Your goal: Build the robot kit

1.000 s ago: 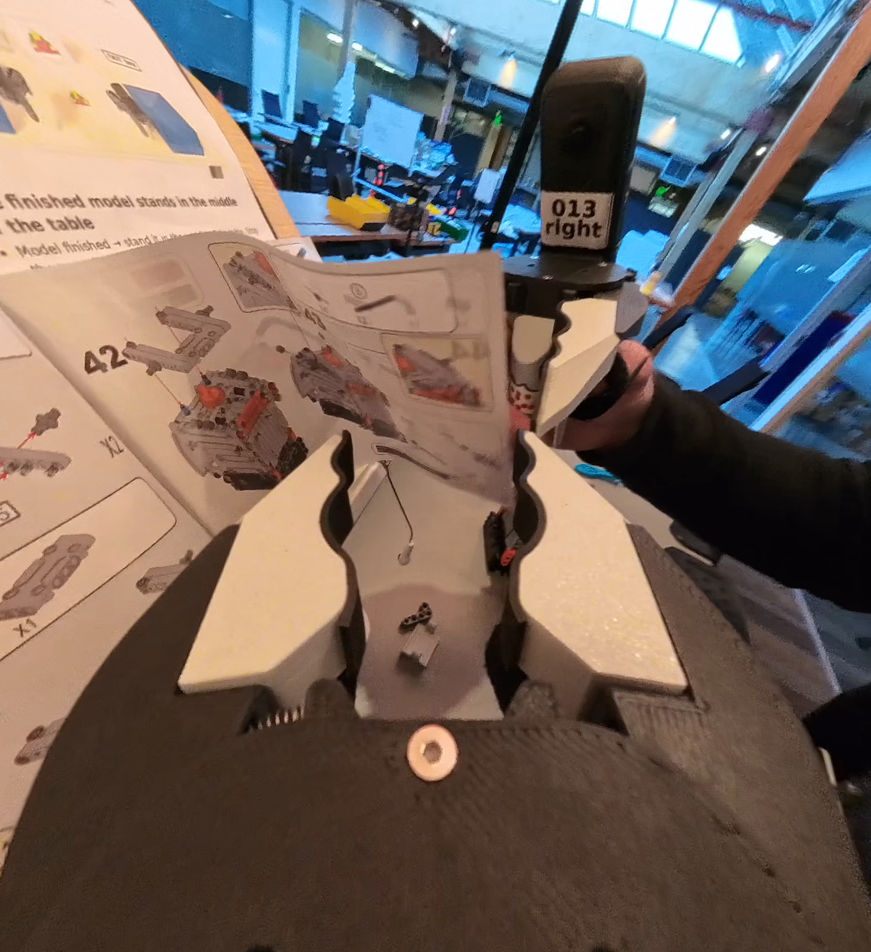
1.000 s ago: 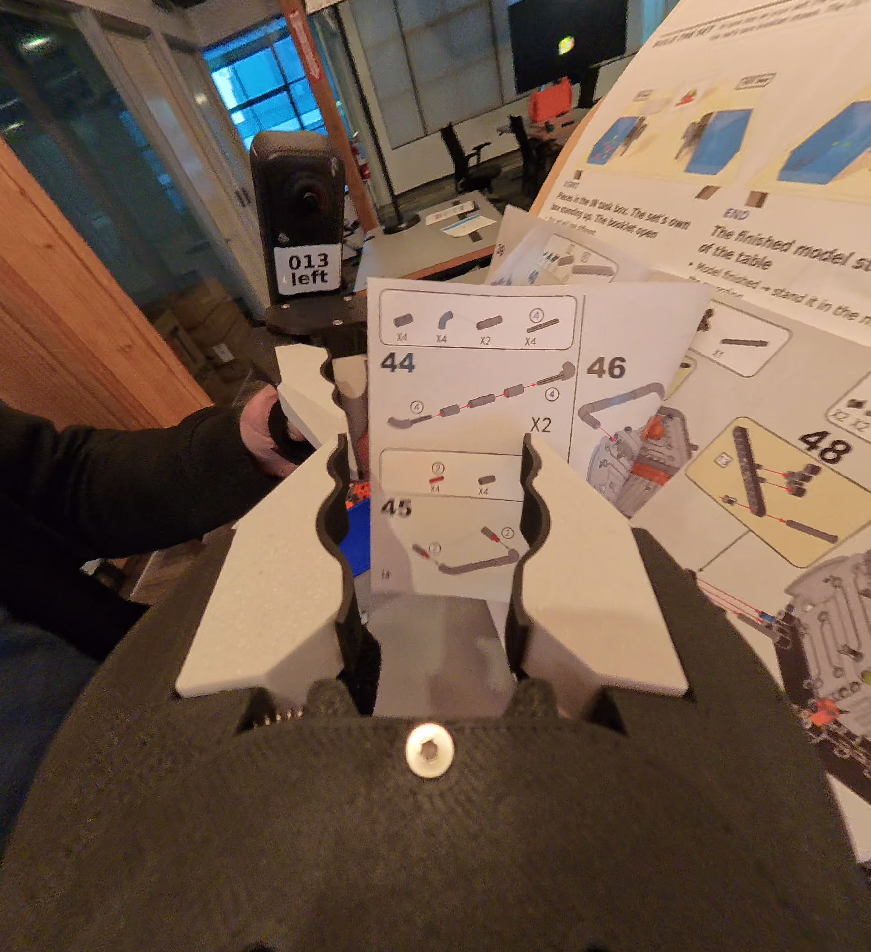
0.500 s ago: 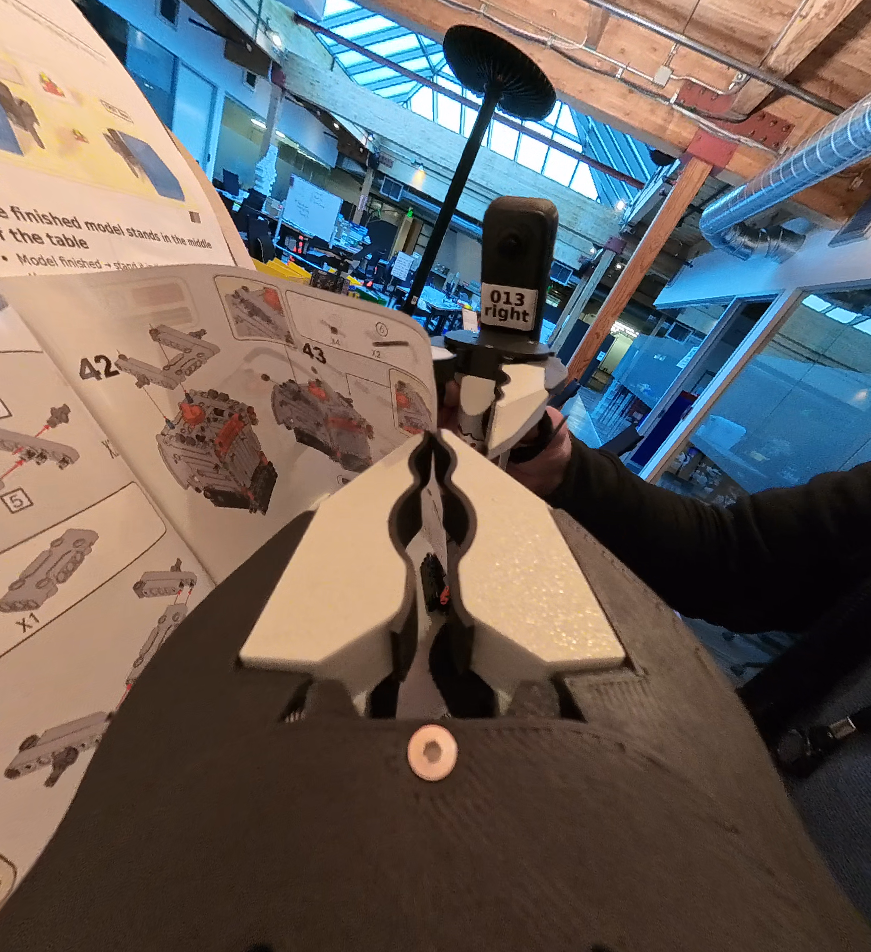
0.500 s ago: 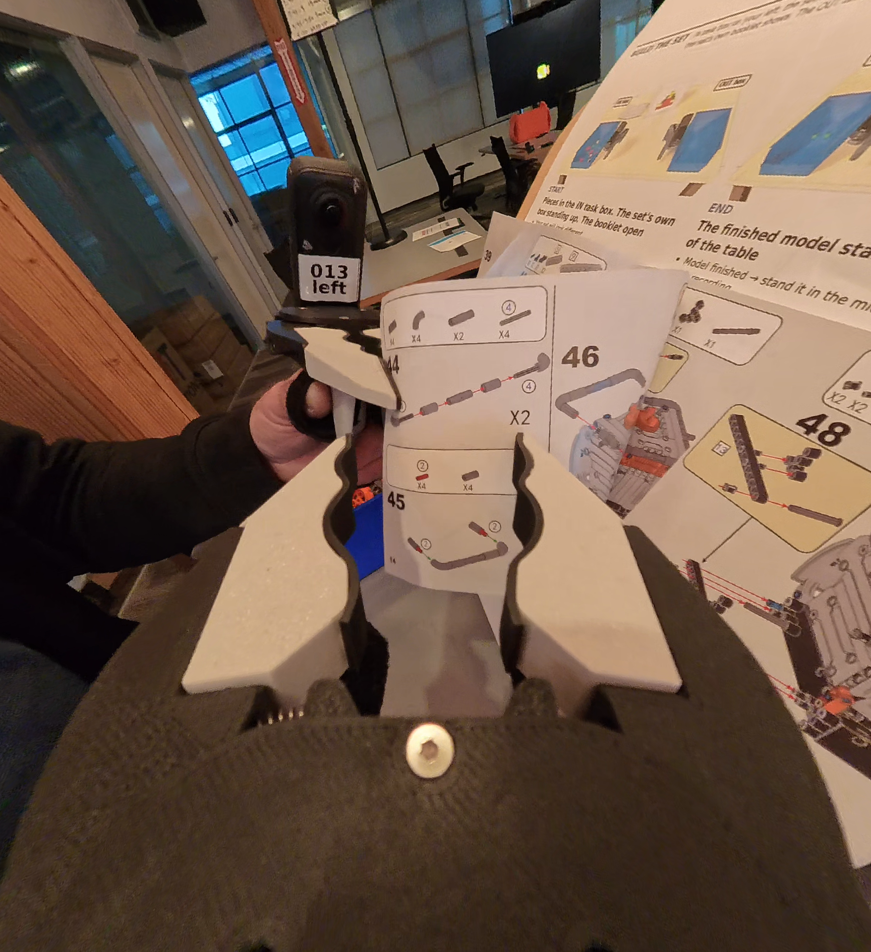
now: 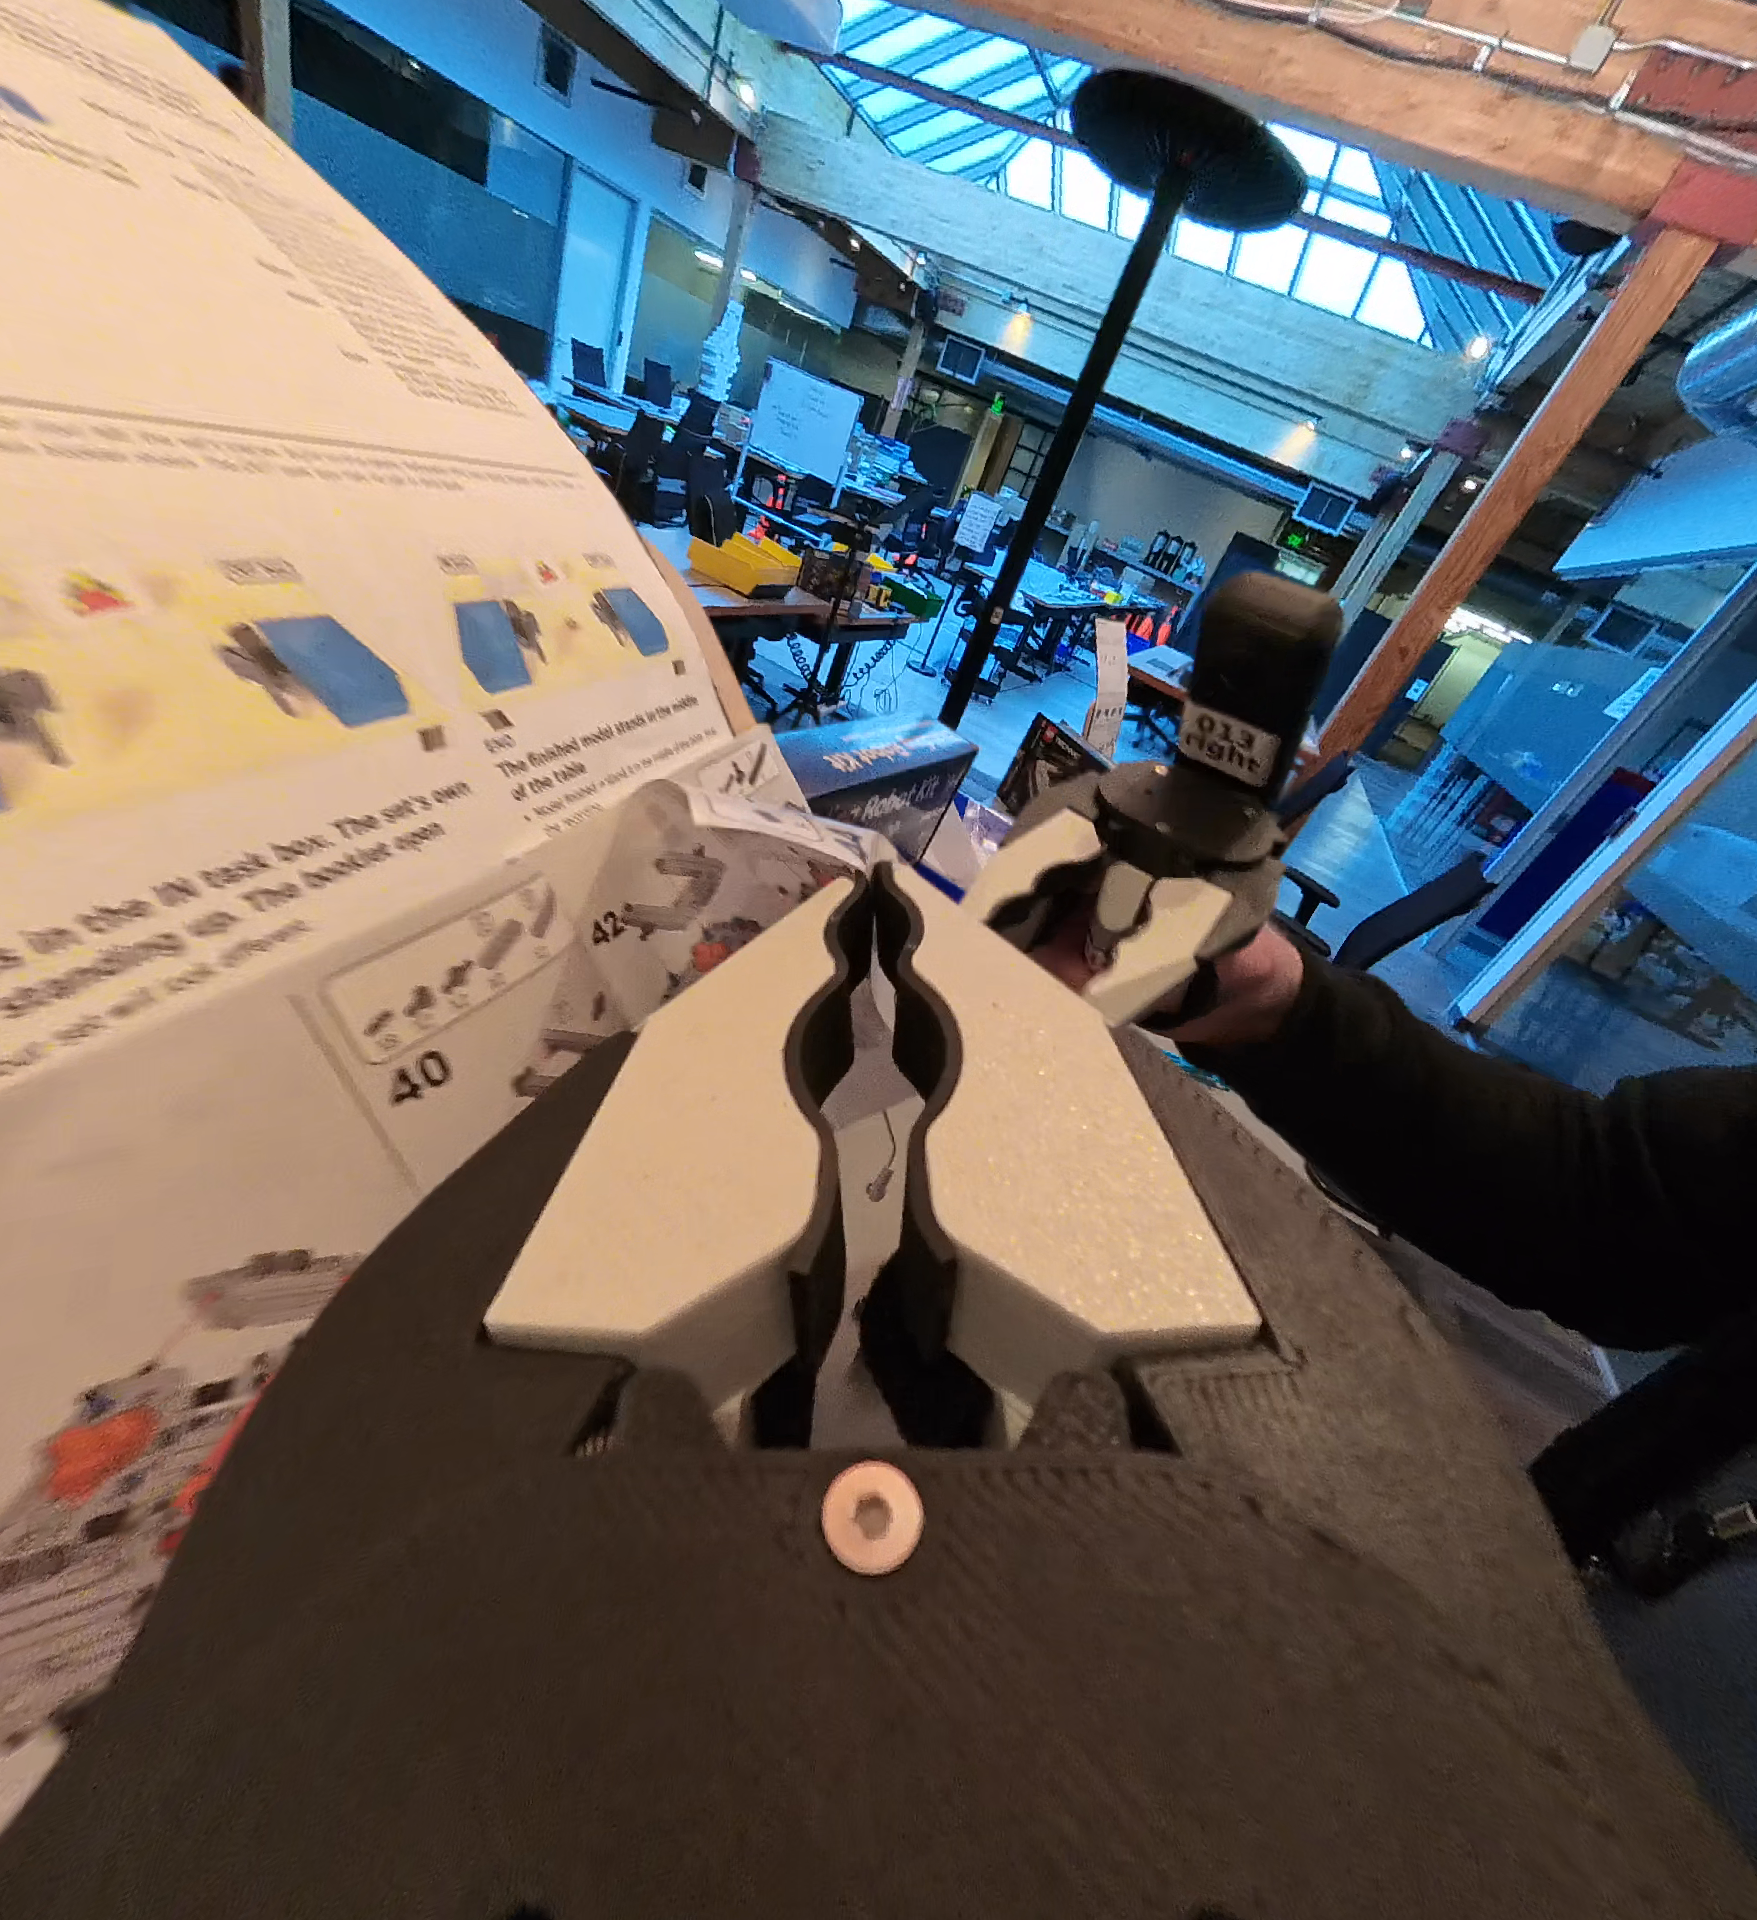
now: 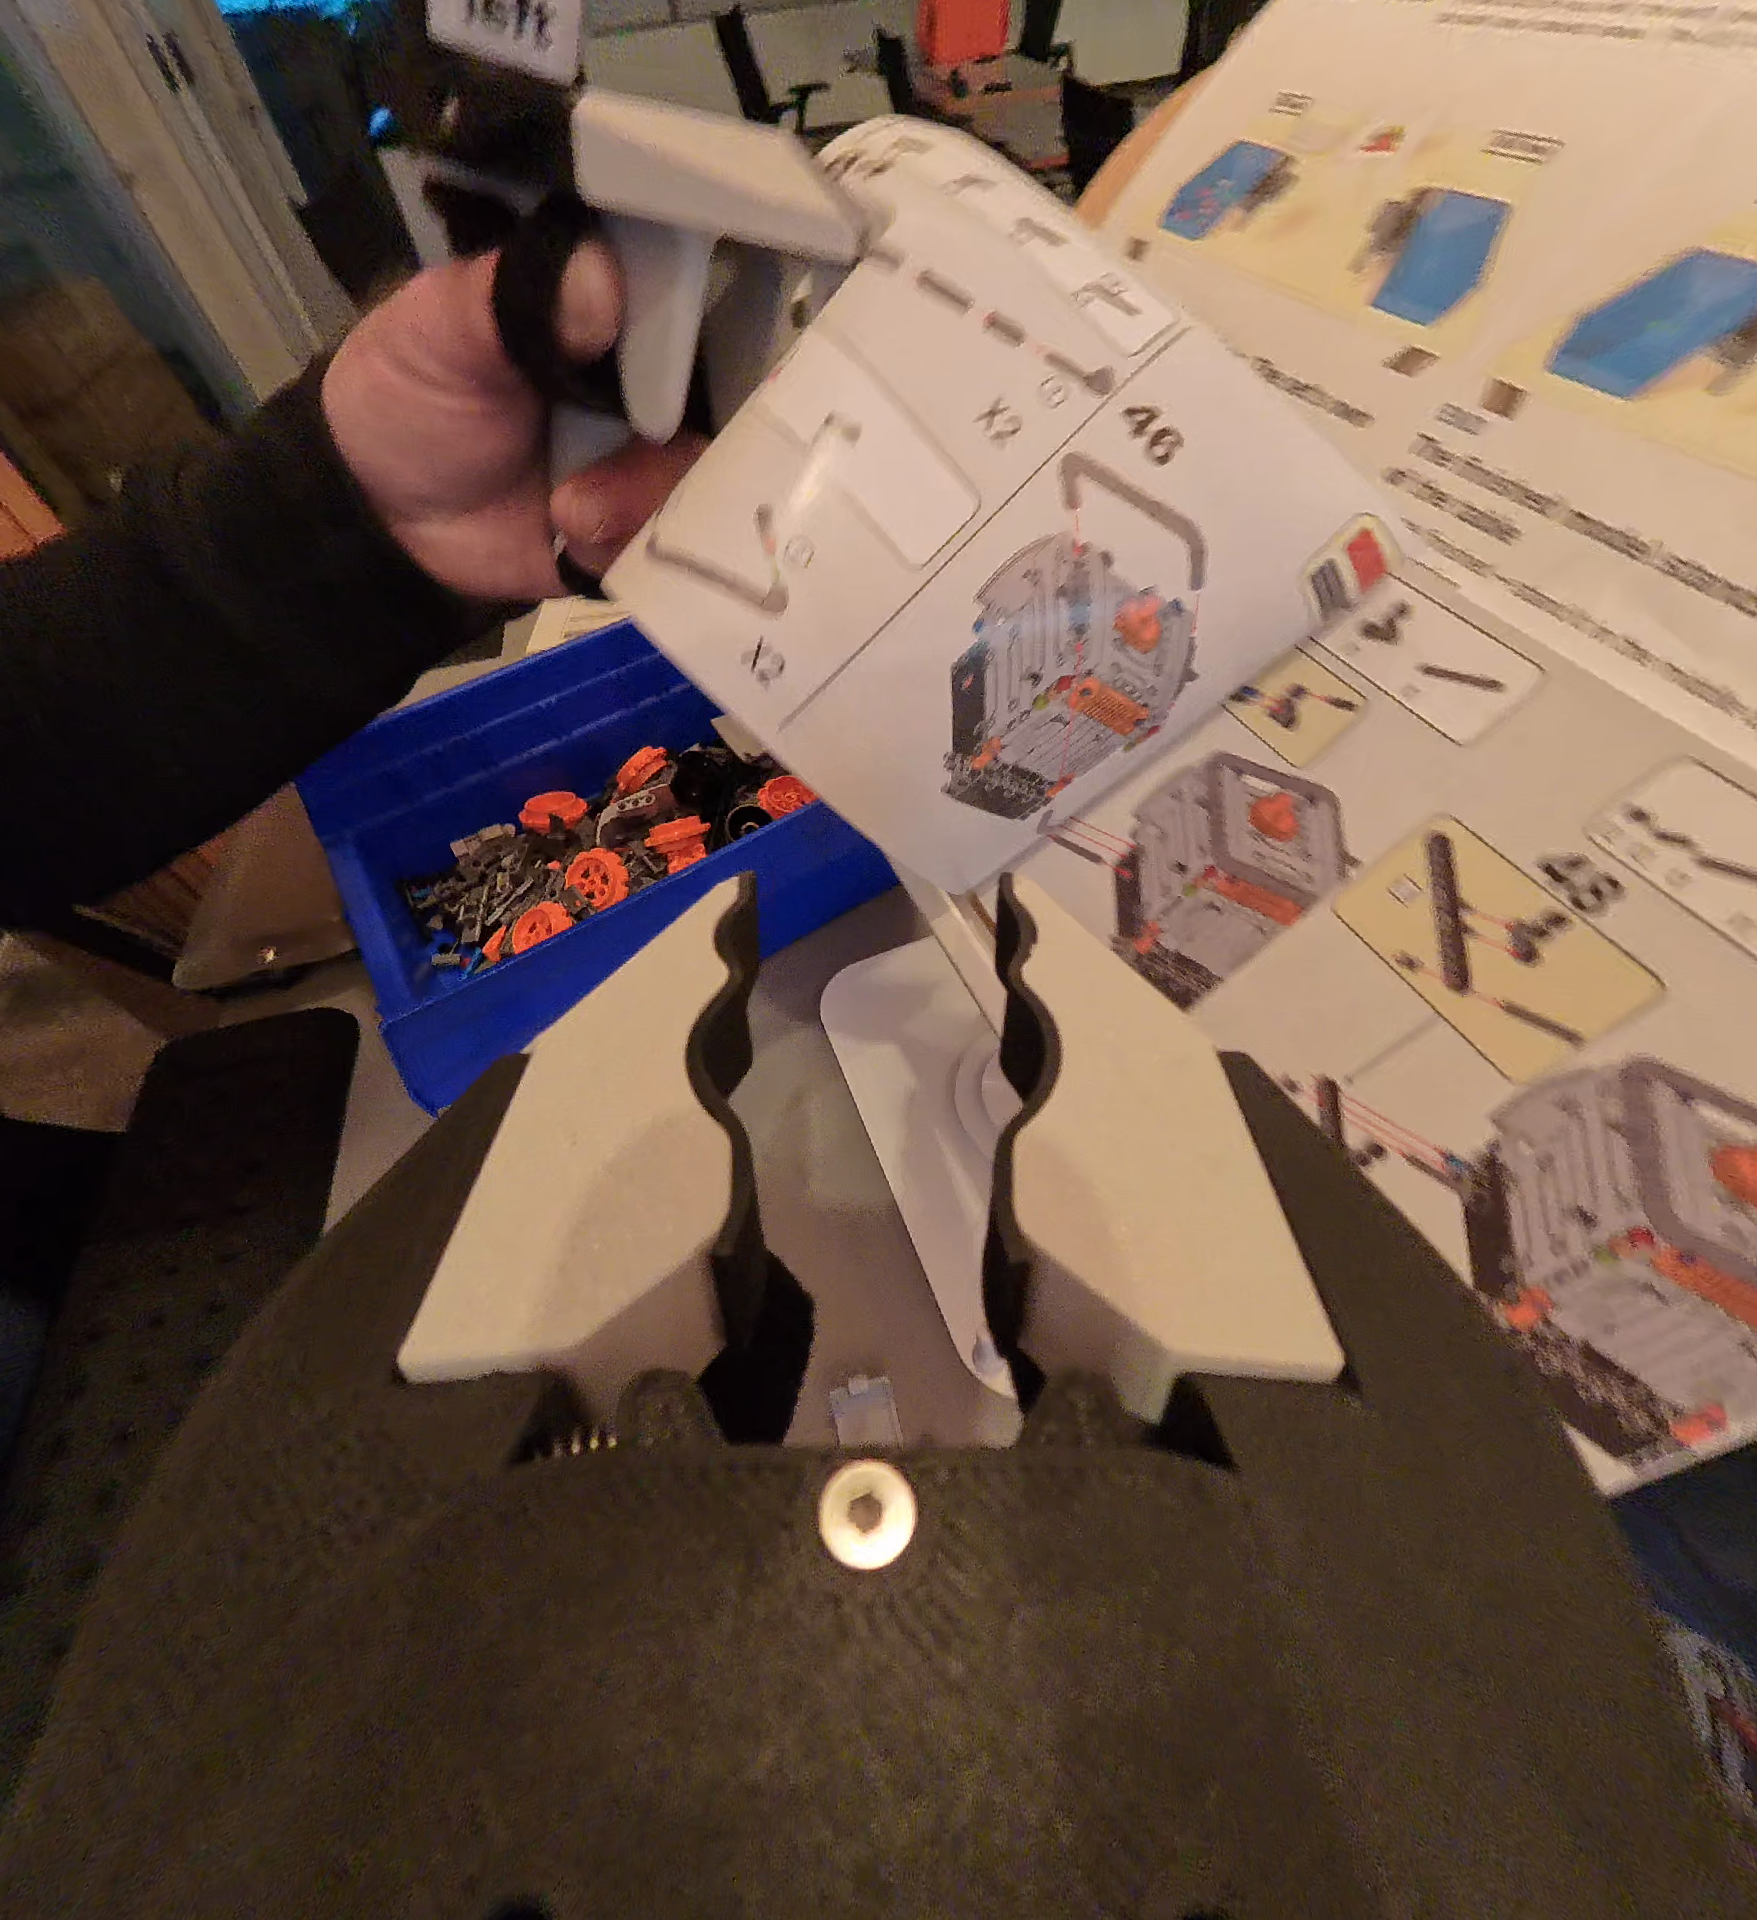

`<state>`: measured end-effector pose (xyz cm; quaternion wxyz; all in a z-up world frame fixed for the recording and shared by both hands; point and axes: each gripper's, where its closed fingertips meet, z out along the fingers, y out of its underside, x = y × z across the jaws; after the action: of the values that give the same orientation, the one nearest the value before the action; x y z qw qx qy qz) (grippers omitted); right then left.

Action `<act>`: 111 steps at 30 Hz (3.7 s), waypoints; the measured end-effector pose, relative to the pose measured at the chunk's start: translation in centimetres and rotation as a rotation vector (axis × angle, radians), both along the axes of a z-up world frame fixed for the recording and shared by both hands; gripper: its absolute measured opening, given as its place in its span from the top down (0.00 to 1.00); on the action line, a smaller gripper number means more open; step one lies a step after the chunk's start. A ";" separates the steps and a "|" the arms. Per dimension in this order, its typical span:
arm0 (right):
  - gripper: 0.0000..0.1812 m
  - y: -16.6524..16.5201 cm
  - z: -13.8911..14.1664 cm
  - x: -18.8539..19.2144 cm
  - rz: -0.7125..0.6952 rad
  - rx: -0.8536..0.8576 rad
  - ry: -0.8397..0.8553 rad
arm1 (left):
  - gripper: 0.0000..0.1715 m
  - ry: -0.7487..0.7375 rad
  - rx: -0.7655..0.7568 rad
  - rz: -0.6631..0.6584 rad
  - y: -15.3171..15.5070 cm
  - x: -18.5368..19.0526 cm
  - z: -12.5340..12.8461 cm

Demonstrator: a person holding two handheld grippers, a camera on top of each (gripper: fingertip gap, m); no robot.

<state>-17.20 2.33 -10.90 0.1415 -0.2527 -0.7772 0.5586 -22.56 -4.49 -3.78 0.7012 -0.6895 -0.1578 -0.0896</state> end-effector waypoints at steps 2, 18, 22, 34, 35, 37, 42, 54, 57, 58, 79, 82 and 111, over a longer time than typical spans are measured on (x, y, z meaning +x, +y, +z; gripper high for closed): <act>0.75 -1.8 0.8 0.0 0.009 0.006 0.065 | 1.00 -0.005 -0.008 0.011 -1.0 -0.7 0.5; 0.88 -8.9 1.8 -0.8 0.051 0.107 0.303 | 1.00 -0.158 0.018 -0.008 -3.7 -2.2 0.2; 0.86 -11.3 -0.7 -0.7 0.122 0.194 0.209 | 1.00 -0.142 -0.049 0.032 -5.3 -3.9 -0.7; 0.93 -15.9 -6.3 -7.2 -0.024 0.418 0.154 | 1.00 -0.151 -0.116 0.060 -7.6 -7.3 -2.9; 0.95 -16.1 -6.4 -7.3 -0.021 0.423 0.150 | 1.00 -0.152 -0.120 0.059 -7.7 -7.4 -3.1; 1.00 -16.2 -6.4 -7.4 0.003 0.441 0.143 | 1.00 -0.161 -0.118 0.063 -8.0 -7.6 -3.5; 1.00 -16.4 -6.4 -6.6 0.099 0.477 0.273 | 1.00 -0.151 -0.104 0.079 -8.9 -8.2 -4.4; 1.00 -15.9 -5.6 -6.9 0.046 0.432 0.353 | 1.00 -0.159 -0.116 0.163 -10.8 -9.0 -7.7; 1.00 -15.3 -5.2 -7.5 -0.021 0.390 0.330 | 1.00 -0.183 -0.098 0.166 -11.2 -8.7 -8.1; 1.00 -15.1 -5.0 -7.7 -0.045 0.368 0.313 | 1.00 -0.190 -0.095 0.167 -11.4 -8.6 -8.3; 0.75 -9.6 -0.9 -5.1 -0.107 0.183 0.123 | 0.86 -0.031 -0.308 0.320 -13.3 -3.2 -6.9; 0.79 -7.5 -0.7 -2.4 -0.090 0.204 0.077 | 0.85 -0.012 -0.344 0.275 -12.8 -0.8 -7.3; 0.87 -6.3 -16.8 12.0 -0.098 0.084 -0.260 | 0.82 -0.061 -1.305 -0.011 -16.0 8.3 -30.7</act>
<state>-5.18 -3.93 -27.75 0.0773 -0.3542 -0.7986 0.4804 -14.21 -20.49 -34.44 0.1335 -0.9715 -0.1961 0.0015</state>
